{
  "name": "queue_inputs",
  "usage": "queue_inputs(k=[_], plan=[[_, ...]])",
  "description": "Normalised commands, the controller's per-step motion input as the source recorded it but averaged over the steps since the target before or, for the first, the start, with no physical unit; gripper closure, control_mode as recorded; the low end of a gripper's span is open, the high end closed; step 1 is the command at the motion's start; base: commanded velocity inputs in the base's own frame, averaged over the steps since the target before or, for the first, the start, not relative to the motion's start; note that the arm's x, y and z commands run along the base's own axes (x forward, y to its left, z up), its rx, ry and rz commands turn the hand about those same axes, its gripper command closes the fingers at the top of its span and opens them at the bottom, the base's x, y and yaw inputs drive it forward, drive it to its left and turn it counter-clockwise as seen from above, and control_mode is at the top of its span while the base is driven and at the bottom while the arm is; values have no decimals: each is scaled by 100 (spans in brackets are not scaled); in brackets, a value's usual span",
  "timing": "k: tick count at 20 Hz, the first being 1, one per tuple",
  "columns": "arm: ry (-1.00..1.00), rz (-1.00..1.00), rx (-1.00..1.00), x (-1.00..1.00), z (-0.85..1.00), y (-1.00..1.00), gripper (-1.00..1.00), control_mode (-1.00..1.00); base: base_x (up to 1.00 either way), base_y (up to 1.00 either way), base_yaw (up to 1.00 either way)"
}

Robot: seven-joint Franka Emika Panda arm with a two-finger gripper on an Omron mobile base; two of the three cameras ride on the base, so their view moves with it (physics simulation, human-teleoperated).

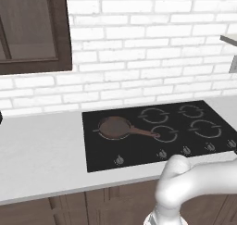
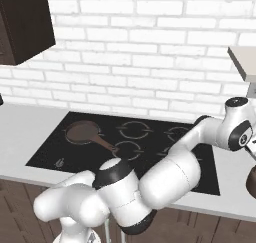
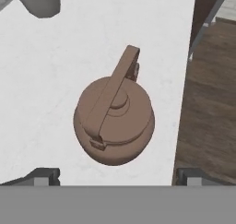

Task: Pick the kettle from the counter and place it on a stove burner. Then turn the burner on.

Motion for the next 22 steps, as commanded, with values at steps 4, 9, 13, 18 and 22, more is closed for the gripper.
queue_inputs(k=[4, 9, 13, 18, 22], plan=[[0, -5, 0, 10, -34, -28, -100, -100, 0, 0, 0], [1, -10, 0, 47, -9, -9, -100, -100, 0, 0, 0], [3, -9, 0, 49, -13, -14, -100, -100, 0, 0, 0], [7, -12, -1, 21, -39, -47, -100, -100, 0, 0, 0], [6, -8, 0, 26, -14, -37, -100, -100, 0, 0, 0]])
